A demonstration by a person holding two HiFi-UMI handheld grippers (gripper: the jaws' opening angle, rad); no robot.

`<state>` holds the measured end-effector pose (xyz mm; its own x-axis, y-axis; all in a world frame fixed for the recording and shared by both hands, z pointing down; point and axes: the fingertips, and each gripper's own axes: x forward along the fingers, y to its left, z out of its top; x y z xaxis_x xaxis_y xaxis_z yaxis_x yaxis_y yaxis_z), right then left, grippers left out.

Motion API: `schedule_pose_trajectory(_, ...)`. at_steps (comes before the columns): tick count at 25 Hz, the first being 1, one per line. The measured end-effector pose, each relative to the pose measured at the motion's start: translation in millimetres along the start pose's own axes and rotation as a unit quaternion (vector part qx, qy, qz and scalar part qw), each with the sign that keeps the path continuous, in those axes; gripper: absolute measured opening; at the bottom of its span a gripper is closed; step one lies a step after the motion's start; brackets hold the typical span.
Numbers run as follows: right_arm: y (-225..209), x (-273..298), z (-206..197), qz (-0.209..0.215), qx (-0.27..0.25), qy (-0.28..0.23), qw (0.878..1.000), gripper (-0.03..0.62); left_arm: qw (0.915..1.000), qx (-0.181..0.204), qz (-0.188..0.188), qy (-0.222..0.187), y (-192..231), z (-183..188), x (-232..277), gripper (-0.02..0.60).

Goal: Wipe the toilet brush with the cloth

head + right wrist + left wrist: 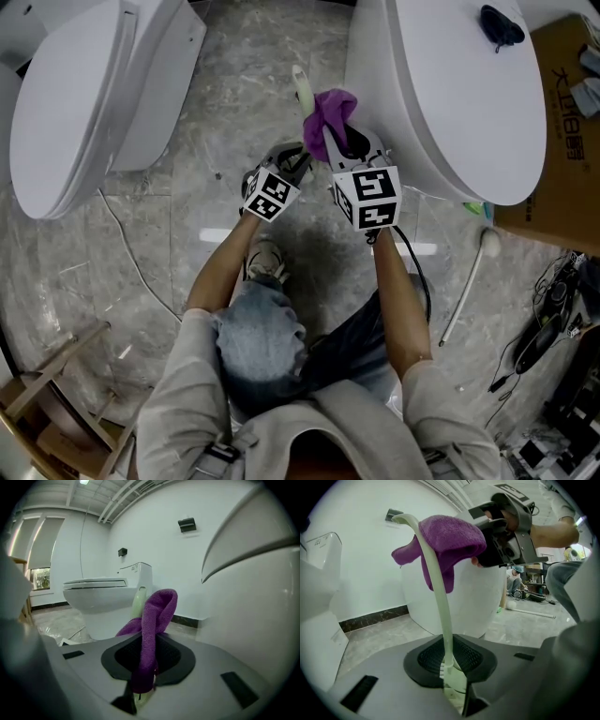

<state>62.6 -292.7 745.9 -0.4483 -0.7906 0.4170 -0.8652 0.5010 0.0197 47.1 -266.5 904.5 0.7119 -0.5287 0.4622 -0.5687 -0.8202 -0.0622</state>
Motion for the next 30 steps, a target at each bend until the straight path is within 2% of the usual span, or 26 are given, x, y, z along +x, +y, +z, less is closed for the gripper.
schedule_pose_trajectory(8,10,11,-64,0.007,0.014,0.065,0.998,0.075,1.0,0.001,-0.003,-0.001,-1,0,0,0.063)
schedule_pose_trajectory(20,29,22,-129,0.021,0.018,0.139,0.99,0.075,1.0,0.002,-0.002,-0.001,1,-1,-1,0.063)
schedule_pose_trajectory(25,28,22,-132,0.018,0.013,0.143,0.99,0.075,1.0,0.0,0.0,0.003,1,-3,-1,0.063)
schedule_pose_trajectory(29,16,7,-104,-0.012,0.017,0.094,0.995,0.075,0.9999,-0.014,-0.002,-0.001,-1,-2,-3,0.064)
schedule_pose_trajectory(30,13,2,-95,-0.018,0.019,0.08,0.996,0.075,0.9997,-0.024,-0.002,-0.009,-1,1,-4,0.087)
